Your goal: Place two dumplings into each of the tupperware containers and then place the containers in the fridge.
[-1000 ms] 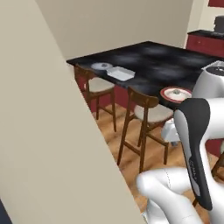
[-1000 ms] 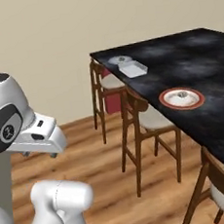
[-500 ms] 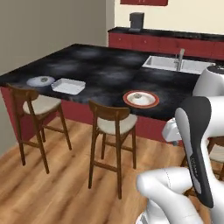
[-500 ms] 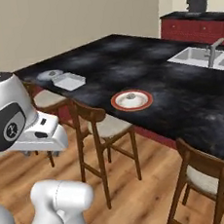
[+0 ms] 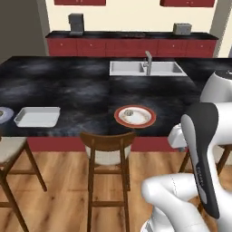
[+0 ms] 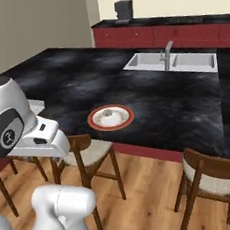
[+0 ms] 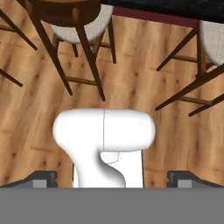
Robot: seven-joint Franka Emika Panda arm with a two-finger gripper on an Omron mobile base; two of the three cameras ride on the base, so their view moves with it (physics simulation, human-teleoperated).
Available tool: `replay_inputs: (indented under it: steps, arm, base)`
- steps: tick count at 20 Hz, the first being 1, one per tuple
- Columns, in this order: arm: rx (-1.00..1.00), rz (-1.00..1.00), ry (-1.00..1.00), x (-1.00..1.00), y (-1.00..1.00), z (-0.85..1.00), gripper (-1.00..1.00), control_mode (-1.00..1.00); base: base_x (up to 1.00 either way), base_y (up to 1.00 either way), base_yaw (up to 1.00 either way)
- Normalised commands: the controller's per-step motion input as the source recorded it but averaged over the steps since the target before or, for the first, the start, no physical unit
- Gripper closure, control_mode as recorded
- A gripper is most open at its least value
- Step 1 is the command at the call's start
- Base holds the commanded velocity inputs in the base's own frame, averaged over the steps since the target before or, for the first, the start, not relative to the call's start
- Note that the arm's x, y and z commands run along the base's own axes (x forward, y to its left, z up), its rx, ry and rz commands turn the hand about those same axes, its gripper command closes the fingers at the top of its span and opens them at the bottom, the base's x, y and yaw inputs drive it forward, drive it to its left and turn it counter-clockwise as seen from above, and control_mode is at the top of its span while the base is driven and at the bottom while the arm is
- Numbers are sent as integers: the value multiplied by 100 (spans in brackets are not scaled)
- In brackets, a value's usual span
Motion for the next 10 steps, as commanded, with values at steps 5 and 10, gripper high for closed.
replay_inputs:
  steps: [5, 10]
  arm:
    - [0, 0, 0, 0, 0, 0, -100, 100]
    - [0, 0, 0, 0, 0, 0, -100, 100]
  base:
    - [89, 40, -37]
    - [43, 21, -38]
